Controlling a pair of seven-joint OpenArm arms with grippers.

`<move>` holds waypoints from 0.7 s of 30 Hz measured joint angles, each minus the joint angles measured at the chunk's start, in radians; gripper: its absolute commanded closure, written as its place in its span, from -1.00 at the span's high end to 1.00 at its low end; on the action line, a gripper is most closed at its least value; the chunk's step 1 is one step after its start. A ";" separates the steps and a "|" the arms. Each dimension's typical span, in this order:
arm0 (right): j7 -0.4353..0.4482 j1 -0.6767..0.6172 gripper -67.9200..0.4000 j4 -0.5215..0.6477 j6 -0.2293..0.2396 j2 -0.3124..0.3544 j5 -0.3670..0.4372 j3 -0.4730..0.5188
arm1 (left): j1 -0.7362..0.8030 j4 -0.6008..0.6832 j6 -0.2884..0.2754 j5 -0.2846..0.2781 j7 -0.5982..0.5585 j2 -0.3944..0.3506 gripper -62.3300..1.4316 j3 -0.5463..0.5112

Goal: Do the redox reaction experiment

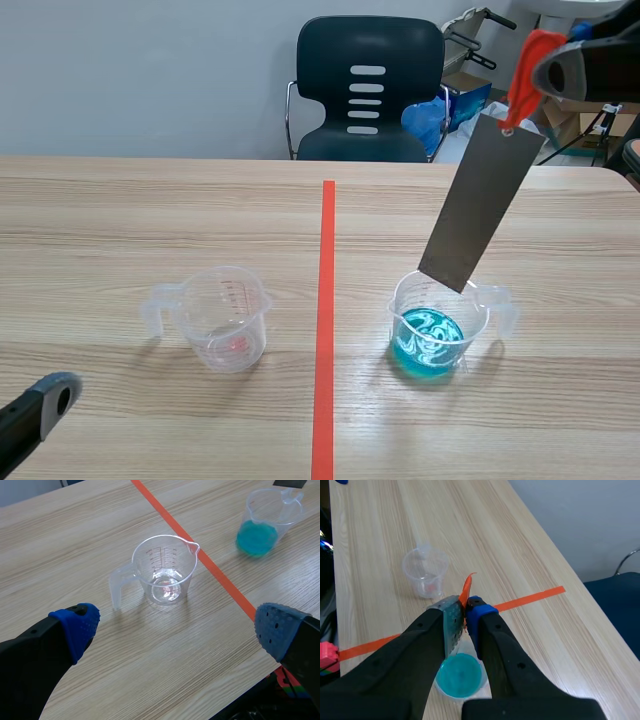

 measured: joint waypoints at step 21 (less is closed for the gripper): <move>-0.006 0.000 -0.96 0.000 0.000 0.000 -0.006 0.000 | 0.000 0.000 0.000 0.000 -0.008 0.000 1.00 0.000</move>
